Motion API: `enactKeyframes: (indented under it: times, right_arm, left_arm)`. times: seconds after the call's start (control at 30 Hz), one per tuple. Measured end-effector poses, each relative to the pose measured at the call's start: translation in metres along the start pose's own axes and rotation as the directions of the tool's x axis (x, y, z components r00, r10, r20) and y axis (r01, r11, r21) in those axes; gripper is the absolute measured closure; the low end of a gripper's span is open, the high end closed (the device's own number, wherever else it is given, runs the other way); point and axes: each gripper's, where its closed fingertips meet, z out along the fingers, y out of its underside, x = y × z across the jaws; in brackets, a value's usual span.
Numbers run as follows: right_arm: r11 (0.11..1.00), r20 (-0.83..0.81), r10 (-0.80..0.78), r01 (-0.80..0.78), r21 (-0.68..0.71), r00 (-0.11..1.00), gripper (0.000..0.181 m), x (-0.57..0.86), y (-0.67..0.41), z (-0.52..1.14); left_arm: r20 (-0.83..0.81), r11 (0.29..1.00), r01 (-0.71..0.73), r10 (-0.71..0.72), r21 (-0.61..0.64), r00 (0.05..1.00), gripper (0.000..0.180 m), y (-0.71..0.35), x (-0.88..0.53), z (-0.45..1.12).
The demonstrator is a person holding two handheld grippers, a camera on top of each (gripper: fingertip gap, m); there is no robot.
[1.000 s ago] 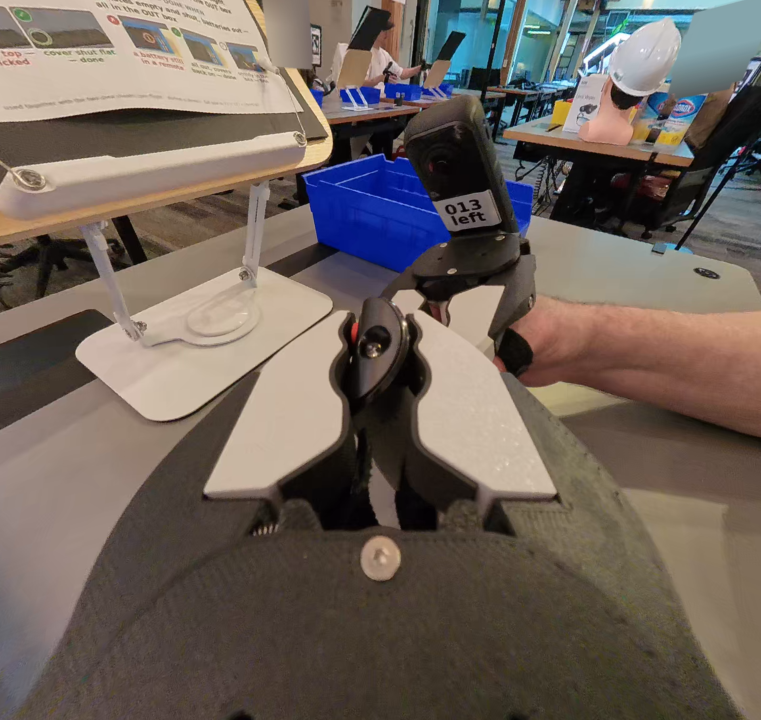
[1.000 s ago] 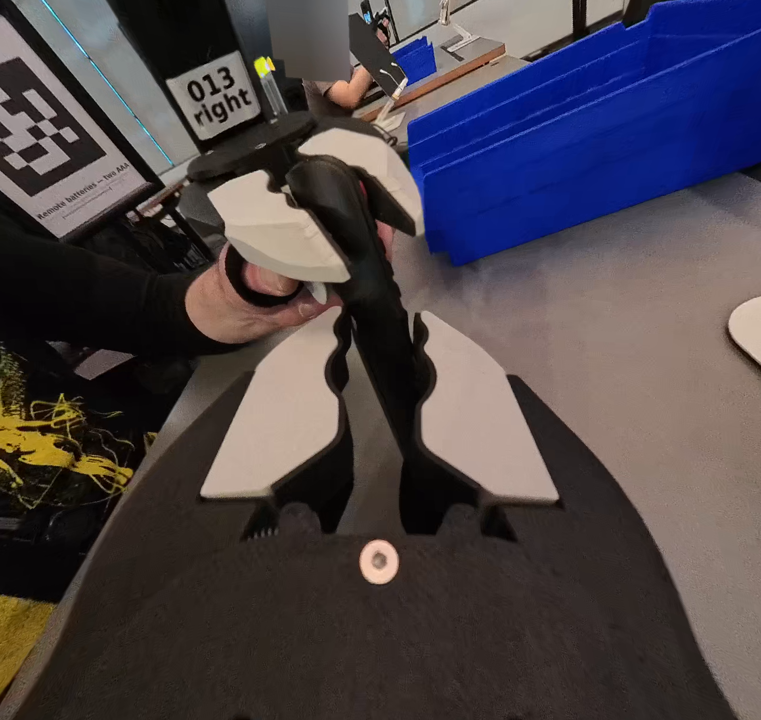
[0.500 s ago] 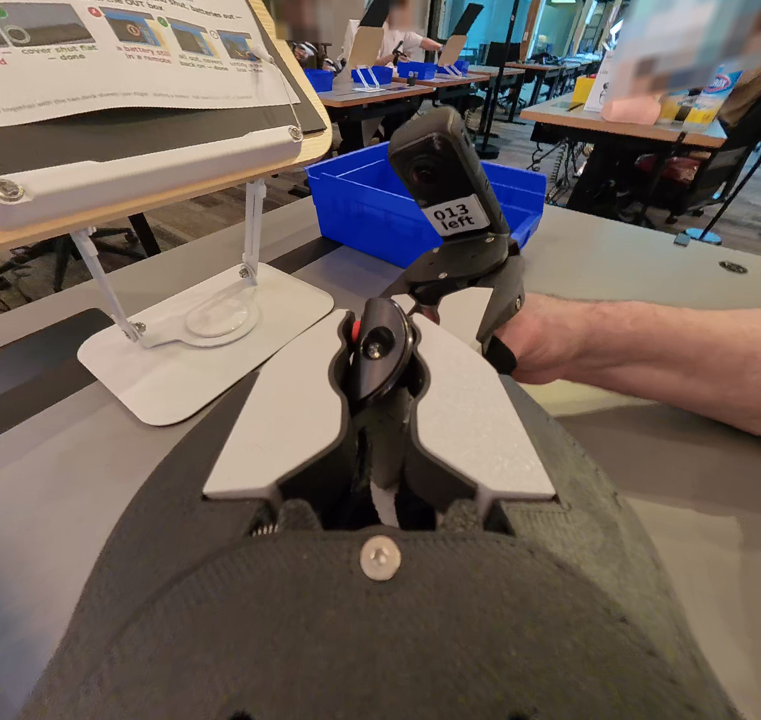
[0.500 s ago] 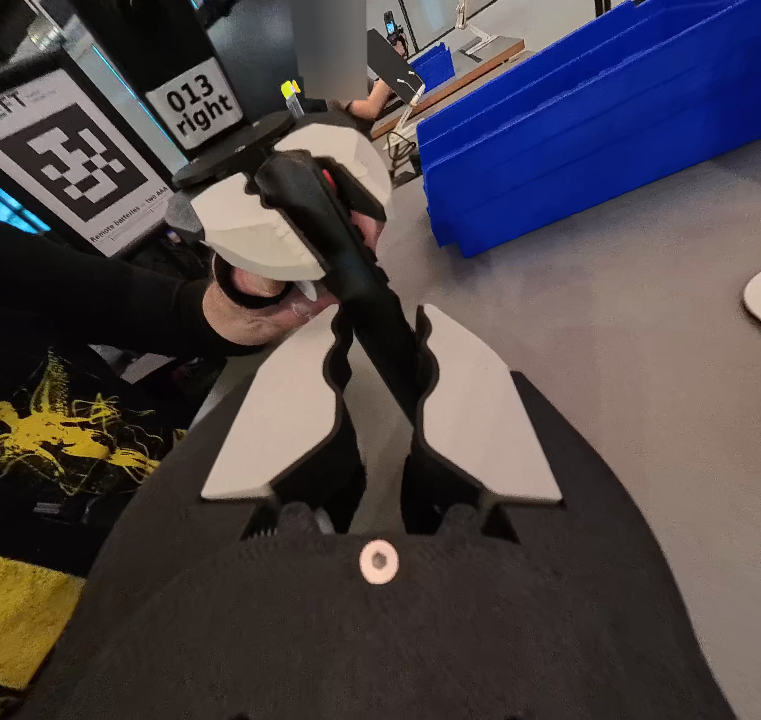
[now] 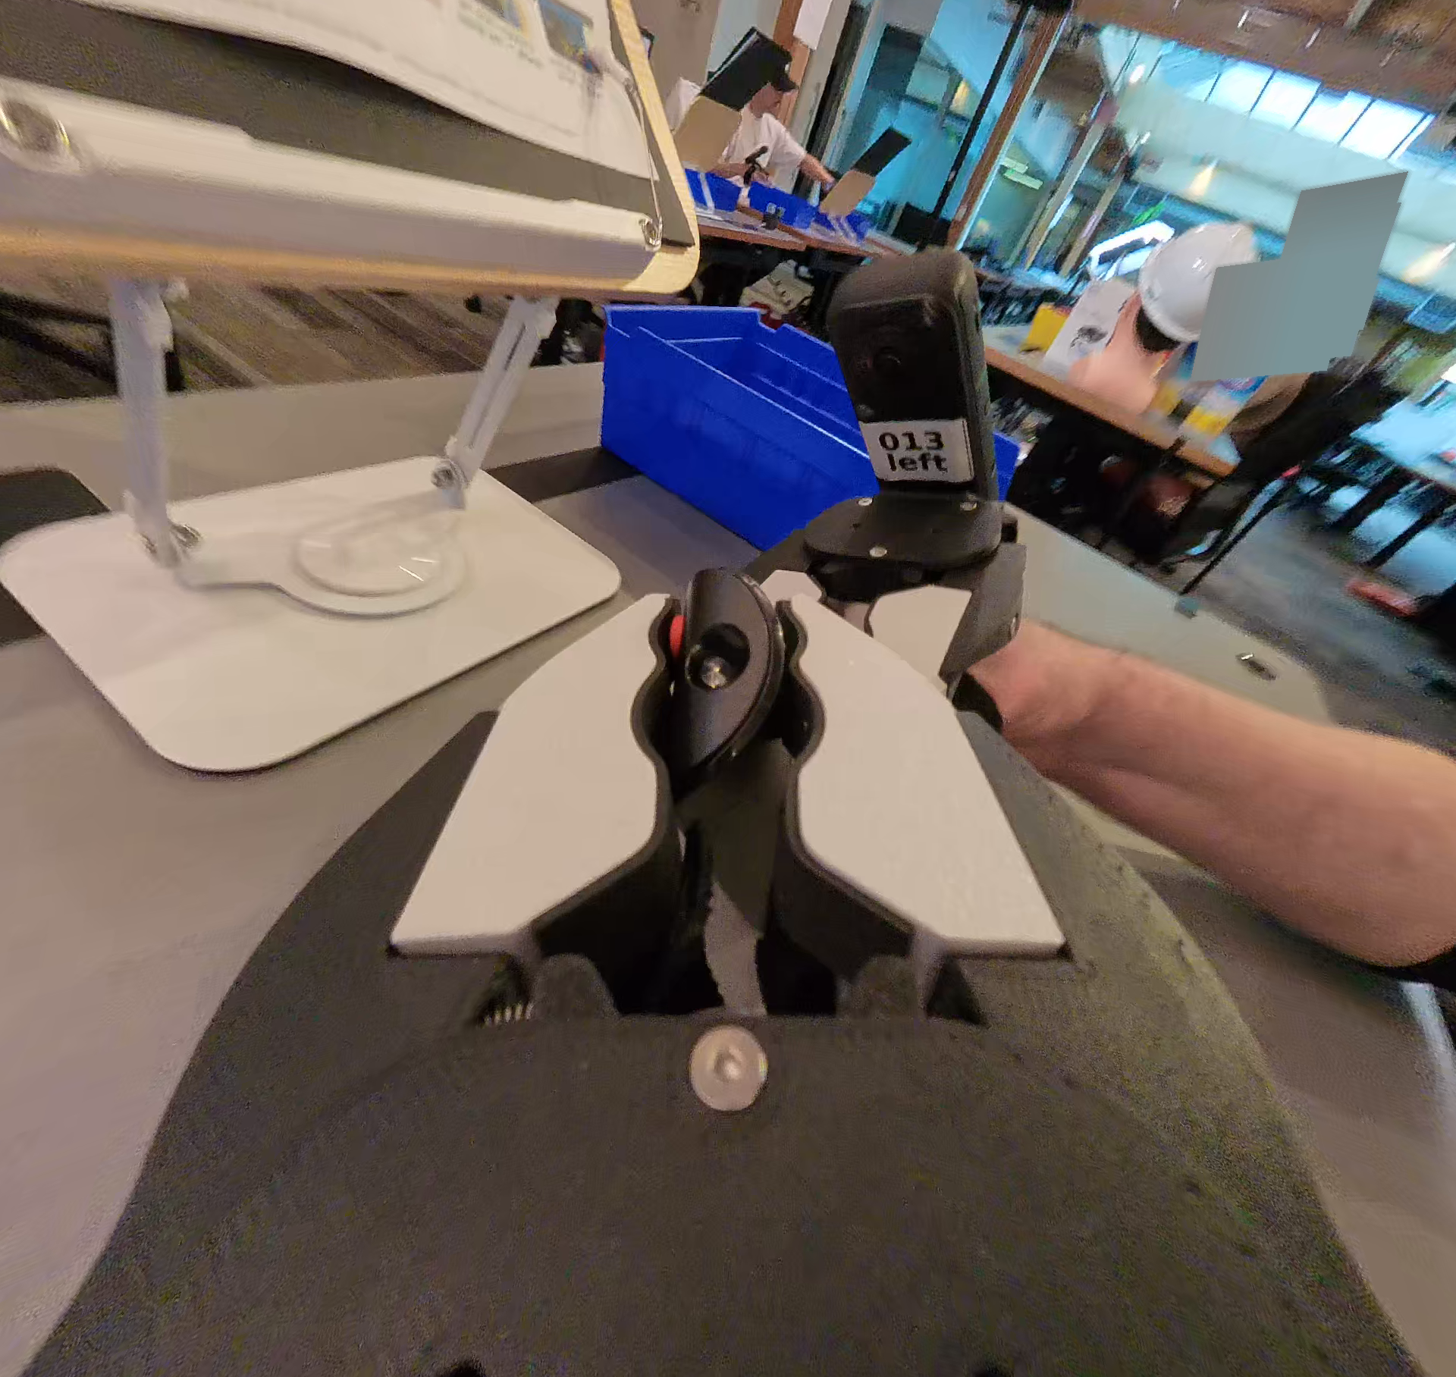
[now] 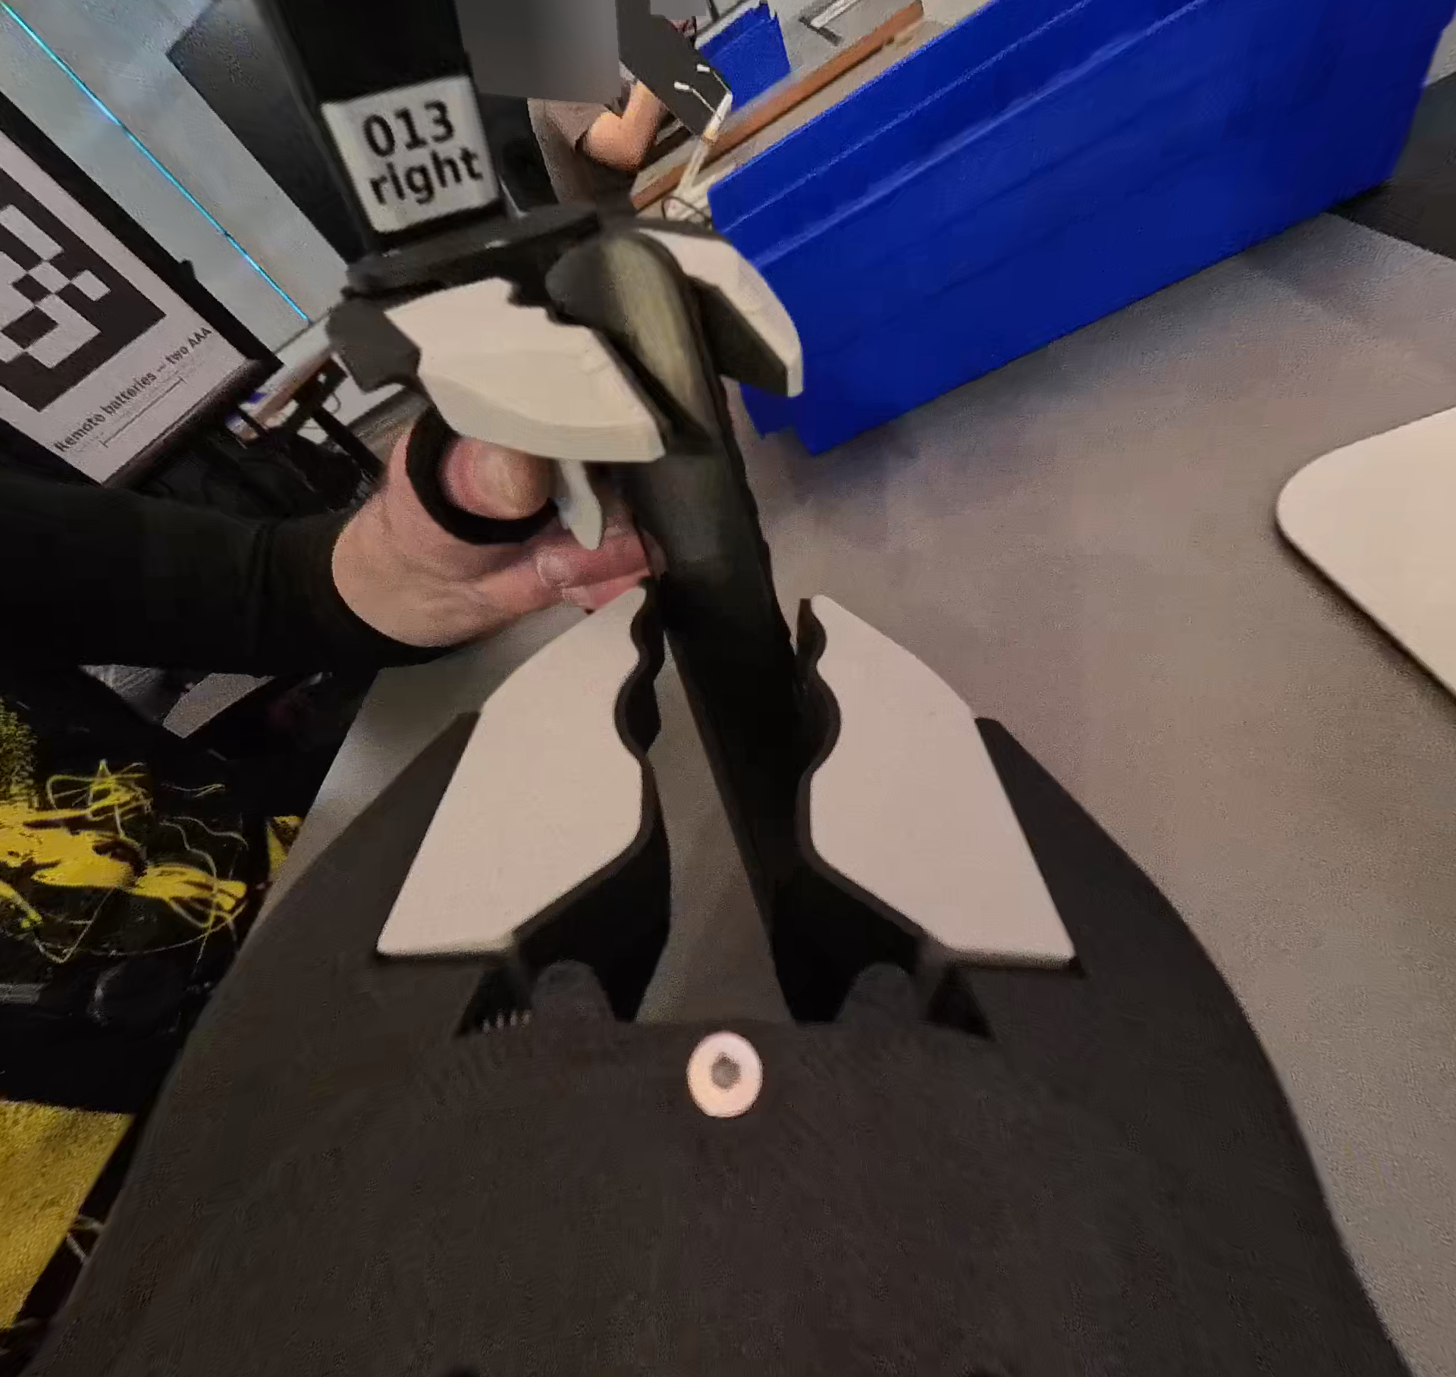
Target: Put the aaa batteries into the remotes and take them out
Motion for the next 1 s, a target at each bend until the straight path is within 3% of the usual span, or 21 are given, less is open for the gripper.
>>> enactKeyframes:
  times: [0.13, 0.3, 0.4, 0.47, 0.53, 0.63, 0.83, 1.0]
  right_arm:
    - [0.991, -0.037, -0.054, 0.049, -0.125, 0.998, 0.145, -0.001, 0.033, 0.003]
    - [0.999, -0.015, -0.026, 0.025, -0.045, 1.000, 0.135, -0.015, 0.022, -0.004]
    - [0.998, -0.118, -0.062, 0.058, -0.037, 0.991, 0.109, -0.014, 0.013, 0.006]
    - [0.993, -0.029, -0.026, 0.029, 0.112, 0.999, 0.140, -0.025, -0.011, 0.003]
    - [0.984, 0.075, -0.011, -0.003, 0.180, 0.997, 0.155, -0.036, -0.026, 0.000]
    - [0.986, 0.088, -0.004, -0.011, 0.169, 0.996, 0.157, -0.038, -0.024, 0.000]
    - [0.993, 0.018, -0.114, 0.115, -0.008, 0.993, 0.154, -0.033, 0.004, 0.005]
    - [0.992, -0.019, -0.123, 0.122, -0.022, 0.992, 0.152, -0.027, 0.007, 0.008]
  left_arm:
    - [-0.015, 0.994, 0.079, -0.079, 0.072, 0.997, 0.157, -0.016, -0.006, -0.008]
    - [-0.046, 0.985, 0.125, -0.120, 0.119, 0.992, 0.157, -0.027, -0.003, -0.016]
    - [-0.091, 0.979, 0.164, -0.154, 0.118, 0.984, 0.157, -0.027, 0.004, -0.012]
    - [-0.116, 0.985, 0.145, -0.134, 0.093, 0.984, 0.157, -0.023, 0.015, -0.006]
    - [-0.129, 0.989, 0.122, -0.111, 0.084, 0.986, 0.157, -0.021, 0.025, -0.003]
    - [-0.115, 0.994, 0.087, -0.078, 0.071, 0.990, 0.157, -0.021, 0.029, -0.001]
    - [-0.101, 0.996, 0.086, -0.082, 0.030, 0.992, 0.158, -0.007, 0.028, 0.004]
    - [-0.097, 0.983, 0.149, -0.139, 0.108, 0.986, 0.157, -0.022, 0.015, -0.002]
